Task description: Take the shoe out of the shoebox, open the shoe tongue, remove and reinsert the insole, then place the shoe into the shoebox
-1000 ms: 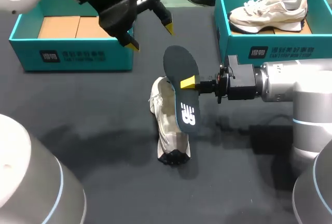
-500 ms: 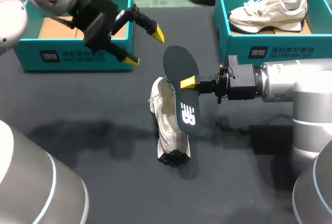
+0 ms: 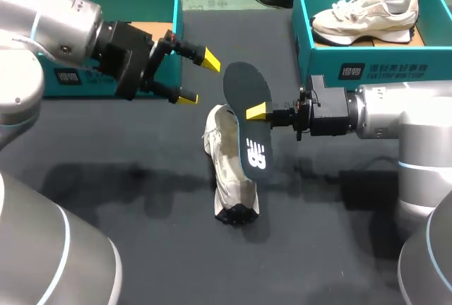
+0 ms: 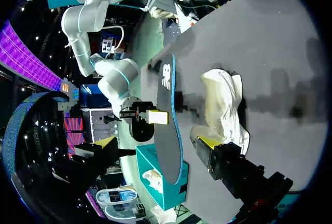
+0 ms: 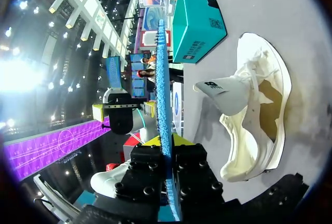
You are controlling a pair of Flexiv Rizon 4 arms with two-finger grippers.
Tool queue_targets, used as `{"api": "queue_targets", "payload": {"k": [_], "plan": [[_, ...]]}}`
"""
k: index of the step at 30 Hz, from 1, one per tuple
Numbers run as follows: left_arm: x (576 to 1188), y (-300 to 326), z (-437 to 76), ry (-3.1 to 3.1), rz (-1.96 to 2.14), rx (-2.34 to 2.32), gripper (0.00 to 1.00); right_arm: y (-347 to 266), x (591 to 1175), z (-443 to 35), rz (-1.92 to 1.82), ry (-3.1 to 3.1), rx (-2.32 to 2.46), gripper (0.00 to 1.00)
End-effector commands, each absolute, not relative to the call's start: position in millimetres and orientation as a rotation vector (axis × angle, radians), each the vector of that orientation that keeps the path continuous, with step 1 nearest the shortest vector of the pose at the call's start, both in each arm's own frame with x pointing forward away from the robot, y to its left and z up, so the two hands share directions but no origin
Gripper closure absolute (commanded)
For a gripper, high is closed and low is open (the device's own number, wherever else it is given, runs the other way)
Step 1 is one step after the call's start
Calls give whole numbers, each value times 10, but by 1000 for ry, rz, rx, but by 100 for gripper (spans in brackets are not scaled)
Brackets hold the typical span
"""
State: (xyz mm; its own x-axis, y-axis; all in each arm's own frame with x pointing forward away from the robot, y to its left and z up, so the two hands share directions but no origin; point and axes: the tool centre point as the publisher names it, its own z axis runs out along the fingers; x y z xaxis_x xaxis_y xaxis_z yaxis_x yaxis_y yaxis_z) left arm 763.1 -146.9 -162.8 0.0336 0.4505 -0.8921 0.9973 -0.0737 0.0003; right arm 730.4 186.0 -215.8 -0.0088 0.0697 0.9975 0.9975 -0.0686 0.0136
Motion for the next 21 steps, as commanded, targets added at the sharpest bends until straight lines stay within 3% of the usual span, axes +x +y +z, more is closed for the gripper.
{"api": "queue_targets", "payload": {"k": [1, 21], "plan": [[7495, -1491, -1787, 1334, -1089, 1409, 0, 1892, 7253, -2105, -1272, -1208, -1328, 100], [7532, -1706, -1997, 1284, -1082, 1307, 0, 2029, 7265, -2014, -1271, -1170, -1278, 100]]}}
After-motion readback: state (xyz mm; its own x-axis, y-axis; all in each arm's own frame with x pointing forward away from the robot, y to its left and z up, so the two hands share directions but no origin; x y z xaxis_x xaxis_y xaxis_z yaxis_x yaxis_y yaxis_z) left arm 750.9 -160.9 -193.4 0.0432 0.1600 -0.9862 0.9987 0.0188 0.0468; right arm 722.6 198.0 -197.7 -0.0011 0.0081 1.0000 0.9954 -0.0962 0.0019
